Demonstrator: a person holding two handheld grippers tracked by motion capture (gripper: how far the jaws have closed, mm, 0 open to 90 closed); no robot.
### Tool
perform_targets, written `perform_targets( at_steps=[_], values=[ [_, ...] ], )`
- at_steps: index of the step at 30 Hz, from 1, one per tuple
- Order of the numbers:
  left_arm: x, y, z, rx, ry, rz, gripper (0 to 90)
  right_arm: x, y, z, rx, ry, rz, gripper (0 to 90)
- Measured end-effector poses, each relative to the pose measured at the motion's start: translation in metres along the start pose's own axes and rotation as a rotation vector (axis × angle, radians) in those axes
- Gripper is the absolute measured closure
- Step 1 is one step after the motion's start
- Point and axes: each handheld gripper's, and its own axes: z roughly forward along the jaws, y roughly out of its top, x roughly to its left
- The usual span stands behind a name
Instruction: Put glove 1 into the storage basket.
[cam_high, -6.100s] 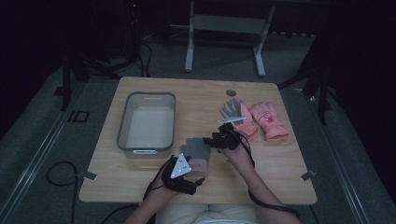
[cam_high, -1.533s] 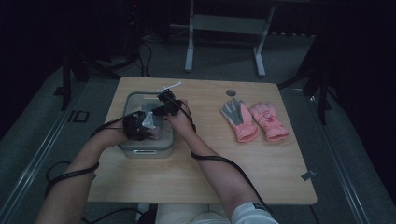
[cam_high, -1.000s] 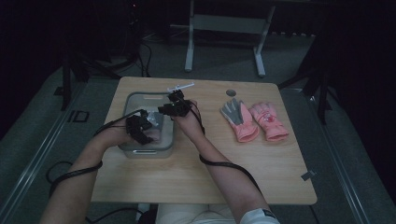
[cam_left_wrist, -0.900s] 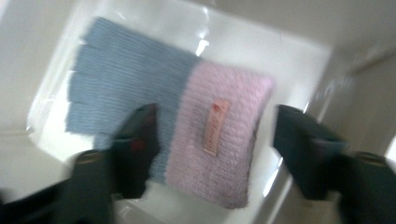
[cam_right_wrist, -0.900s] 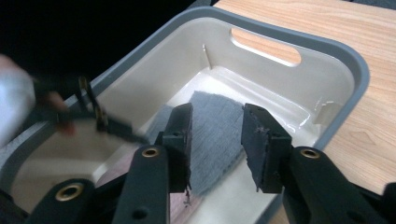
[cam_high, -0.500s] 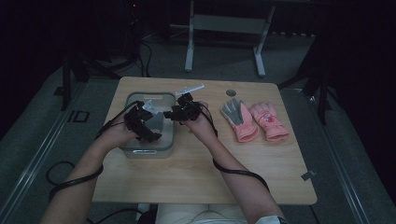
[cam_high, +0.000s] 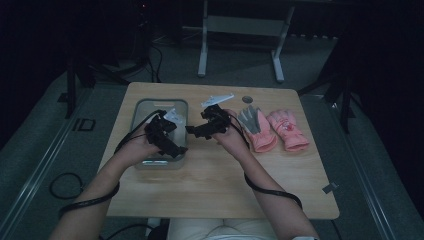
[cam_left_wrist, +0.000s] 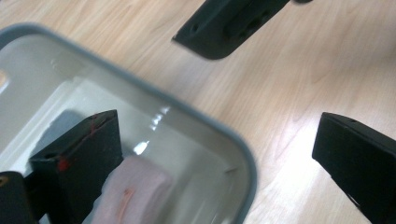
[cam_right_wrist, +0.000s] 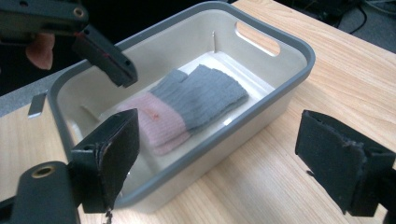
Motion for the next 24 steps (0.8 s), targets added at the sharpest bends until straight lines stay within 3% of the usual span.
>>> perform_targets(
  at_steps=[3, 4, 6, 11, 12, 16, 17, 20, 21, 24],
  values=[
    [-0.008, 0.007, 0.006, 0.001, -0.026, 0.022, 0.0, -0.002, -0.007, -0.007, -0.006, -0.045, -0.044, 14.2],
    [-0.011, 0.009, 0.008, 0.002, -0.014, 0.037, 0.0, -0.004, -0.009, -0.009, -0.012, -0.053, -0.048, 14.2],
    [-0.016, 0.015, 0.012, -0.006, -0.029, 0.047, 0.0, -0.007, -0.013, -0.014, -0.007, -0.058, -0.042, 14.5],
    [-0.023, 0.021, 0.017, -0.022, -0.021, 0.068, 0.0, -0.014, -0.024, -0.024, -0.014, -0.06, -0.051, 13.7],
    [-0.025, 0.024, 0.02, -0.037, -0.025, 0.076, 0.0, -0.021, -0.029, -0.03, -0.016, -0.06, -0.021, 13.2],
    [-0.032, 0.029, 0.024, -0.058, -0.047, 0.087, 0.0, -0.032, -0.039, -0.04, -0.026, -0.115, 0.021, 11.7],
    [-0.039, 0.034, 0.026, -0.08, -0.046, 0.094, 0.0, -0.035, -0.042, -0.043, -0.034, -0.126, 0.03, 11.6],
    [-0.049, 0.041, 0.033, -0.077, -0.051, 0.104, 0.0, -0.042, -0.049, -0.05, -0.056, -0.144, 0.055, 10.5],
    [-0.052, 0.042, 0.036, -0.077, -0.066, 0.104, 0.0, -0.044, -0.051, -0.052, -0.053, -0.121, 0.063, 10.5],
    [-0.06, 0.045, 0.041, -0.078, -0.077, 0.118, 0.0, -0.048, -0.057, -0.058, -0.059, -0.131, 0.07, 13.7]
  ],
)
